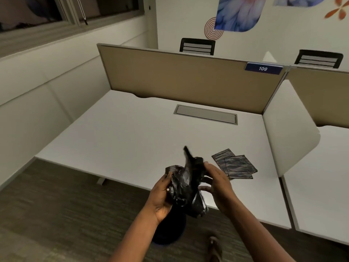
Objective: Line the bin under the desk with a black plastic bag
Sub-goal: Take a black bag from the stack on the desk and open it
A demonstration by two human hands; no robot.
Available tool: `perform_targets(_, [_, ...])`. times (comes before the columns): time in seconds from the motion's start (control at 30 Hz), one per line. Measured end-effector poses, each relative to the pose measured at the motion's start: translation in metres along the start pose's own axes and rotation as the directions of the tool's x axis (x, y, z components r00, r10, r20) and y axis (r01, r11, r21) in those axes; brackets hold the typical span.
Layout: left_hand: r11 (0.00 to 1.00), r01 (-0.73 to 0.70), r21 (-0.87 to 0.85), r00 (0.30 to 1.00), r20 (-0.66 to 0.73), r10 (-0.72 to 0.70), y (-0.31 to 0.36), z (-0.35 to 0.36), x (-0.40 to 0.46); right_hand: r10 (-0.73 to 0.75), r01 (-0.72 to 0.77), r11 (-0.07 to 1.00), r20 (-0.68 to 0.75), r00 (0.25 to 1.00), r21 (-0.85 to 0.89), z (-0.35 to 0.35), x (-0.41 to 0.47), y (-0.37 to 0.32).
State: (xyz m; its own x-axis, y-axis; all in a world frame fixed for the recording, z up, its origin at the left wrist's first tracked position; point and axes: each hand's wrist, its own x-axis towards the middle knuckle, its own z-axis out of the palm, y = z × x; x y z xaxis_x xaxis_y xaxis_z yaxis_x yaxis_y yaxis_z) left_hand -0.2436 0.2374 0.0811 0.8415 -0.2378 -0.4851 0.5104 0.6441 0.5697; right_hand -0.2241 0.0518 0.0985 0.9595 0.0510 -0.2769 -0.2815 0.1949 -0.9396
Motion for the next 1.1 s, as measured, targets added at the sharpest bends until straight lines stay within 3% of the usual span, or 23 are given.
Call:
perform_targets(0.07, [0.996, -0.04, 0.086, 0.999, -0.004, 0.04, -0.003, -0.007, -0.005, -0.054, 0.068, 0.967, 0.064, 0.997, -0.246, 0.012, -0.016, 0.009])
perform_targets(0.13, [0.984, -0.066, 0.167, 0.998, 0.003, 0.066, -0.006, -0.012, -0.011, -0.148, 0.162, 0.849, 0.069, 0.987, -0.503, 0.022, -0.028, 0.022])
perform_targets(0.2, [0.982, -0.07, 0.176, 0.997, -0.008, 0.072, -0.01, -0.019, -0.014, -0.276, 0.243, 0.756, 0.041, 0.96, -0.608, 0.027, -0.036, 0.037])
perform_targets(0.23, [0.982, -0.073, 0.177, 0.996, -0.029, 0.079, -0.012, -0.024, -0.015, -0.305, 0.255, 0.765, 0.017, 0.952, -0.592, 0.028, -0.038, 0.04])
perform_targets(0.37, [0.987, -0.065, 0.149, 0.988, -0.129, 0.084, -0.011, -0.058, -0.021, -0.186, 0.163, 0.965, -0.1, 0.977, -0.205, 0.021, -0.049, 0.037])
perform_targets(0.53, [0.982, -0.088, 0.168, 0.949, -0.284, 0.134, -0.012, -0.097, -0.029, -0.007, 0.026, 0.988, -0.125, 0.992, 0.149, 0.001, -0.058, 0.015])
perform_targets(0.63, [0.96, -0.051, 0.275, 0.95, -0.284, 0.132, -0.025, -0.102, -0.043, -0.025, 0.027, 0.976, -0.015, 1.0, 0.218, 0.004, -0.067, 0.008])
perform_targets(0.73, [0.966, -0.014, 0.26, 0.968, -0.239, 0.079, -0.042, -0.102, -0.052, -0.047, 0.025, 0.965, 0.076, 0.996, 0.259, 0.016, -0.077, 0.003])
perform_targets(0.83, [0.979, 0.013, 0.205, 0.999, 0.035, -0.021, -0.061, -0.092, -0.059, -0.045, 0.016, 0.96, 0.099, 0.994, 0.28, 0.029, -0.091, 0.002])
perform_targets(0.87, [0.975, -0.003, 0.223, 0.998, 0.068, -0.012, -0.065, -0.089, -0.063, -0.039, 0.014, 0.96, 0.087, 0.995, 0.279, 0.031, -0.095, 0.001])
perform_targets(0.97, [0.91, -0.065, 0.41, 0.998, 0.044, 0.051, -0.078, -0.08, -0.076, -0.048, 0.031, 0.96, 0.056, 0.997, 0.278, 0.027, -0.109, -0.005])
perform_targets(1.1, [0.888, -0.08, 0.452, 0.987, -0.089, 0.134, -0.092, -0.098, -0.095, -0.088, 0.086, 0.947, -0.008, 0.996, 0.311, 0.0, -0.123, -0.022])
